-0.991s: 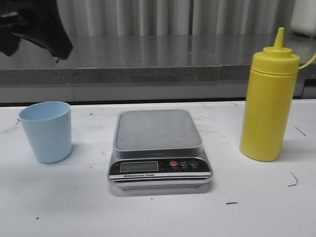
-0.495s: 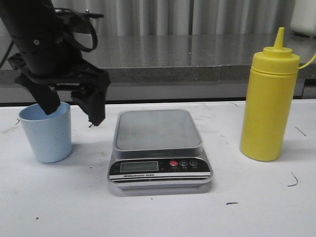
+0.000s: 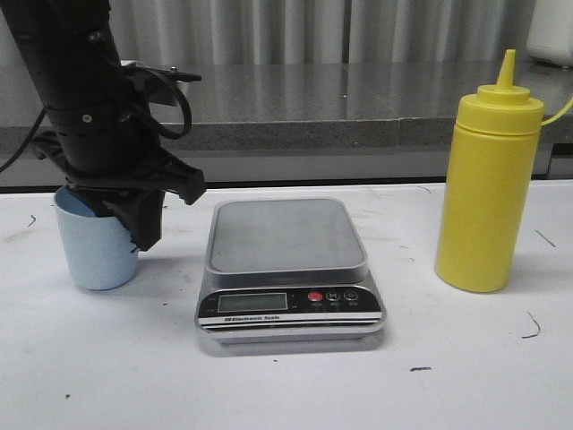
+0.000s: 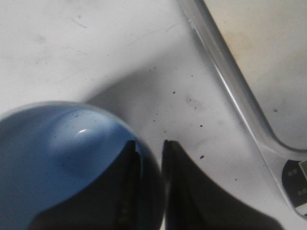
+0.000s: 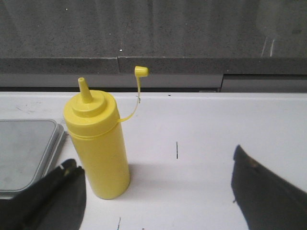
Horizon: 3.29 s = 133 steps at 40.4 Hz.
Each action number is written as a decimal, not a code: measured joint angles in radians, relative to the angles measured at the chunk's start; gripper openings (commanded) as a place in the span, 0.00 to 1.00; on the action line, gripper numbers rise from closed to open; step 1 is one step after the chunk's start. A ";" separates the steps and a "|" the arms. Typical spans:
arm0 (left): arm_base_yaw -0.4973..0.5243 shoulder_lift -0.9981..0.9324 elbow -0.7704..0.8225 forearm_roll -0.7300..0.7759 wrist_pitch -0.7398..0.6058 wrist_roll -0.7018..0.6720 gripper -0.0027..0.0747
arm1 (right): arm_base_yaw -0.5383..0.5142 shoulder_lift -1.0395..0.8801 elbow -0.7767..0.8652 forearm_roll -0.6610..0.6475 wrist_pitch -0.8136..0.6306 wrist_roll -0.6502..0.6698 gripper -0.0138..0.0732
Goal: Pour seasoning into cup on scale with both arms
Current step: 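Lower the left gripper onto the light-blue cup and grasp its rim, then lift the blue cup with the left gripper and carry it over the scale, then lower the blue cup onto the scale platform and open the left gripper, then raise the left gripper up and away from the cup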
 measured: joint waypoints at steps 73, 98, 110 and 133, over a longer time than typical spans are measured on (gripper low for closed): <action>-0.245 0.285 -0.678 -0.089 0.392 0.090 0.73 | 0.000 0.000 0.000 0.000 0.014 0.000 0.89; -0.245 0.187 -0.777 -0.084 0.465 0.101 0.21 | 0.000 0.000 0.000 0.000 0.014 0.000 0.89; -0.216 0.084 -0.747 -0.075 0.469 0.105 0.01 | 0.000 0.000 0.000 0.000 0.014 0.000 0.89; 0.028 -0.387 -0.053 -0.069 0.175 0.083 0.01 | 0.000 0.000 0.000 0.000 0.014 0.000 0.89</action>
